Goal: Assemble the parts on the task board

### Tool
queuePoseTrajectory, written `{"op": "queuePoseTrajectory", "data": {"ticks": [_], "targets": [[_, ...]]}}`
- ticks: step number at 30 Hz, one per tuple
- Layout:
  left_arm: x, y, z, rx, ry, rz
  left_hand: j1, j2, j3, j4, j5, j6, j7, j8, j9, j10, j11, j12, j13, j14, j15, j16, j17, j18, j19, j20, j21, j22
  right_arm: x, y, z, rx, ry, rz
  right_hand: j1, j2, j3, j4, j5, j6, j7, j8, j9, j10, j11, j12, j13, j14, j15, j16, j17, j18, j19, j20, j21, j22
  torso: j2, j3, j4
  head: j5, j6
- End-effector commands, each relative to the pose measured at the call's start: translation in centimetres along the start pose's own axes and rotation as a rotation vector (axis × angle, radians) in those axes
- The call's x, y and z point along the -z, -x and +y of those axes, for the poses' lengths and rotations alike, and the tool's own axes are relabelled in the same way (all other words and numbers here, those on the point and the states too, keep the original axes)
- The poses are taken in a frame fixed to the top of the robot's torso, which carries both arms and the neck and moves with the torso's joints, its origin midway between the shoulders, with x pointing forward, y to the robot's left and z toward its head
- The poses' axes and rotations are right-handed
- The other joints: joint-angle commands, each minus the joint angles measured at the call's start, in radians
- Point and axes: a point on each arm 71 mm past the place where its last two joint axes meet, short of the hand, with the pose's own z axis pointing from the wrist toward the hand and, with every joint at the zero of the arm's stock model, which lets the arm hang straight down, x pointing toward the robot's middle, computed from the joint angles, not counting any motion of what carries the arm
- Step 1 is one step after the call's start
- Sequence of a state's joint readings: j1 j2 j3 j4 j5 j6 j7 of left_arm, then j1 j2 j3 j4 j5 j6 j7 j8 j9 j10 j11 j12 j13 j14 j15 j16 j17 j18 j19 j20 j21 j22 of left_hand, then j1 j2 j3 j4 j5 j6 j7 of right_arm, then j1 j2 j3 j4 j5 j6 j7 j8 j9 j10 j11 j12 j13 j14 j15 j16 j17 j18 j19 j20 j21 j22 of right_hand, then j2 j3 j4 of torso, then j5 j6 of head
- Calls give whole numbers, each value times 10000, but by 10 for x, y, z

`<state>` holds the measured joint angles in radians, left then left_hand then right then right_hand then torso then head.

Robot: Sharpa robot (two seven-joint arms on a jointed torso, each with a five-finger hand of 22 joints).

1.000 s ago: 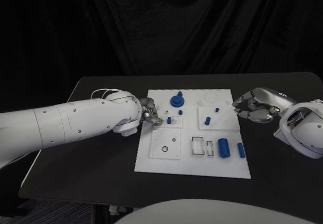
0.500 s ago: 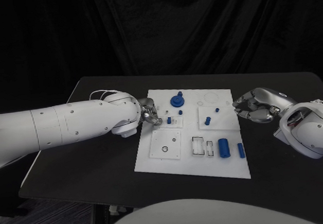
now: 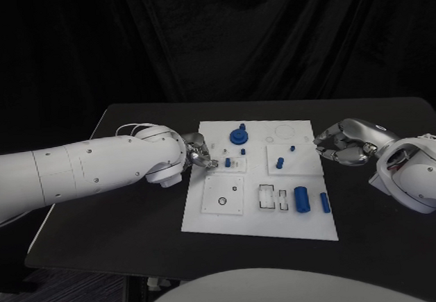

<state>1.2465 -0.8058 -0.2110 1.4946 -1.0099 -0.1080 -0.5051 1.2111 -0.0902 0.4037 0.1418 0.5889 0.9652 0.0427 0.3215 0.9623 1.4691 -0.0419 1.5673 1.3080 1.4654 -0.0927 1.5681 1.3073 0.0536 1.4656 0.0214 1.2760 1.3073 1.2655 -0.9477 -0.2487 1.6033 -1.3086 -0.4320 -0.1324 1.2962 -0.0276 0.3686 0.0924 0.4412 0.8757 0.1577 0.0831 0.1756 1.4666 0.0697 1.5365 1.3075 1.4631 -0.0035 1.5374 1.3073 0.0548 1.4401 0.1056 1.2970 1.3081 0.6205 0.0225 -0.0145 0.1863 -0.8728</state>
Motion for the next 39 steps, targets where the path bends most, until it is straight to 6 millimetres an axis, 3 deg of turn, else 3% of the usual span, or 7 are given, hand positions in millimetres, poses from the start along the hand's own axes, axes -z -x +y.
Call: {"op": "queuePoseTrajectory", "data": {"ticks": [1,9,18,25,33,39], "targets": [[1,-4,1,498,59,531,-135,-1,775,-713,70,127,-77,45,-26,1017,18,35,2628,1054,-40,27,2635,55,256,-80,-6,1851,0,-2,-2,8,-272,131,55,-23,55,-5,60,69,-1,-10,-9,490,33,-67,2116,889,43,-41,2107,157,-76,14,-68,1643,10,-9,6,-6,2],[3,-2,5,608,-34,645,-387,2,973,-765,272,162,-74,53,-29,1017,22,35,2628,1054,-35,27,2635,67,234,-76,-68,1835,0,-2,-3,14,-292,139,55,-23,55,-5,60,69,-1,-10,-9,490,33,-67,2116,889,43,-41,2107,157,-76,14,-68,1643,10,-9,-7,-22,2],[5,3,4,466,-337,878,-490,-12,1057,-803,269,164,-69,48,-34,1017,30,35,2628,1054,-26,27,2635,79,207,-68,-133,1818,0,-2,-3,18,-302,126,50,-21,67,-4,64,75,0,-11,-13,480,35,-74,2109,883,44,-51,2094,162,-90,13,-97,1634,-1,4,-2,-37,2],[4,18,-4,442,-558,1513,-554,30,1138,-816,243,137,-56,26,-46,1017,40,35,2628,1052,-15,21,2627,90,178,-59,-197,1803,0,-1,-3,16,-308,109,50,-21,67,-4,64,75,0,-11,-13,480,35,-74,2109,883,44,-51,2094,162,-90,13,-97,1634,8,-6,-5,-77,2],[2,42,-18,348,-478,2830,-676,155,1355,-889,-64,21,4,-56,-85,1017,98,35,2628,1040,39,-9,2586,92,127,-15,-231,1799,0,-1,-4,13,-343,110,47,-25,73,-6,66,64,2,-19,-19,469,36,-81,2100,880,44,-55,2089,164,-94,13,-107,1631,19,-14,-2,-88,2],[-2,56,-25,-322,86,3863,-792,192,1481,-974,-242,-107,80,-229,-196,967,169,-35,2590,1041,107,-4,2593,101,65,42,-296,1786,-1,-2,-3,4,-340,114,47,-25,73,-6,66,64,2,-19,-19,469,36,-81,2100,880,44,-55,2089,164,-94,13,-107,1631,12,4,-14,-73,2]]}}
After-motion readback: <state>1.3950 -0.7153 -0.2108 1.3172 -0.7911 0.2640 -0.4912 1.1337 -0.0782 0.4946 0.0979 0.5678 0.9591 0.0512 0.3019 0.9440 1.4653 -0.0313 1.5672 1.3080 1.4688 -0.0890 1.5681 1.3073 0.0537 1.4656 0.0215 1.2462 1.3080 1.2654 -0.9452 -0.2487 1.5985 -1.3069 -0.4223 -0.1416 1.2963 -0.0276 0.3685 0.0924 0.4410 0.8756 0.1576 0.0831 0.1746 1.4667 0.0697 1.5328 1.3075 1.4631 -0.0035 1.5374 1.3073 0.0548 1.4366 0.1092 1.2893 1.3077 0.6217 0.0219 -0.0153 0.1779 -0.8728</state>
